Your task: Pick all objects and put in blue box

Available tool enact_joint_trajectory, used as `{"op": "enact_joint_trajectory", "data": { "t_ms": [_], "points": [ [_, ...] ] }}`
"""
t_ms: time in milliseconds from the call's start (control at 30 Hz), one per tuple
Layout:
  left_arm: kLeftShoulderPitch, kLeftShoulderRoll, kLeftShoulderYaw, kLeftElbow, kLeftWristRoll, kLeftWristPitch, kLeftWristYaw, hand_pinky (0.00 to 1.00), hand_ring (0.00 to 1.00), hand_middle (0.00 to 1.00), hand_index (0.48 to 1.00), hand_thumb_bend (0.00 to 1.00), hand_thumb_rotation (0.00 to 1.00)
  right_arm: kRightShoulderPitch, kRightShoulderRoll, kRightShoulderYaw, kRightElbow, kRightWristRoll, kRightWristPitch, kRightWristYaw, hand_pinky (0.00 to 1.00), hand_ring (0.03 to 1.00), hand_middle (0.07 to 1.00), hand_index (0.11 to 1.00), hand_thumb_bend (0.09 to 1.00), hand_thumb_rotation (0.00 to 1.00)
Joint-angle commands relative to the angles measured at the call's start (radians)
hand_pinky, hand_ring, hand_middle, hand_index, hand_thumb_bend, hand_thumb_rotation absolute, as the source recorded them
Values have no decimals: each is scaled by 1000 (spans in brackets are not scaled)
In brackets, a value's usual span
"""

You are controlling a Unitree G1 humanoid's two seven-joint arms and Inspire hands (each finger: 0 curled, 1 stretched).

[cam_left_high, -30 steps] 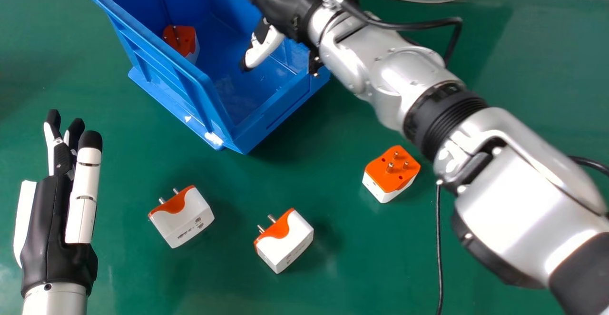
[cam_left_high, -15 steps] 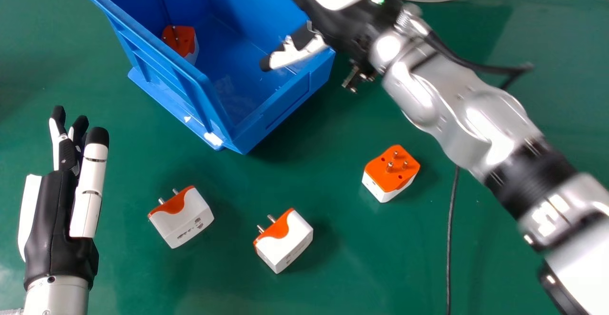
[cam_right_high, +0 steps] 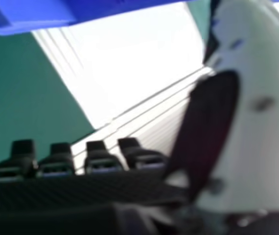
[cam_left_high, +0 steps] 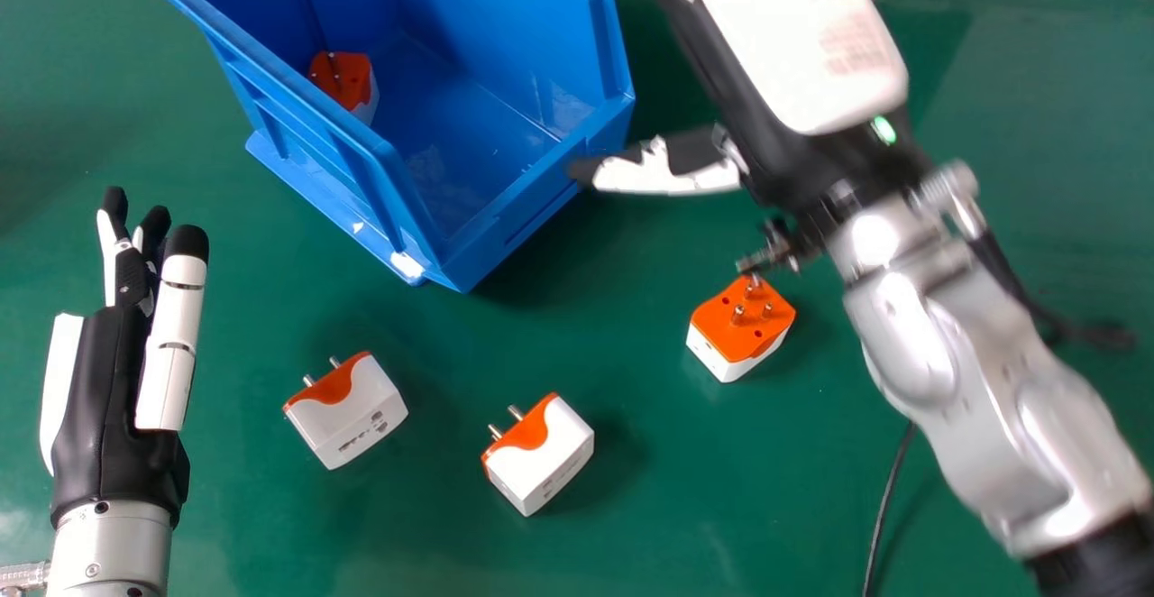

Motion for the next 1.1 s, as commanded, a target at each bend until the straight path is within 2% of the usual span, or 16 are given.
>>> {"op": "enact_joint_trajectory", "data": {
  "t_ms": [0,100,267,333,533,700,933,1067],
  "points": [
    [-11,10,10,7,-8,-12,4,1000,1000,1000,1000,464,926,50,21,-39,-63,23,2,-39,951,1000,1000,977,617,393],
    [-17,9,11,14,-10,-14,4,1000,1000,1000,1000,461,926,109,39,-56,-98,17,12,-43,948,998,1000,977,614,389],
    [-17,6,10,12,-16,-18,0,1000,1000,1000,1000,458,926,233,55,-70,-116,-20,43,-69,924,986,1000,974,614,376],
    [-19,8,11,16,-18,-19,-3,1000,1000,1000,1000,459,926,272,58,-71,-127,-29,62,-63,912,980,1000,971,616,371],
    [-16,13,12,15,-22,-19,-10,1000,1000,1000,1000,461,928,371,82,-60,-154,-50,116,-61,892,970,1000,967,622,369],
    [-12,13,14,12,-24,-15,-10,1000,1000,1000,1000,460,932,424,125,-37,-158,-73,168,-59,882,962,996,962,624,383],
    [-2,11,11,-8,-17,-10,-4,1000,1000,1000,1000,455,935,462,159,-1,-143,-113,261,-24,865,941,989,959,636,428],
    [0,14,13,-6,-15,-15,-5,1000,1000,1000,1000,454,936,454,156,21,-120,-134,317,22,877,943,993,964,636,448]
  ]
}}
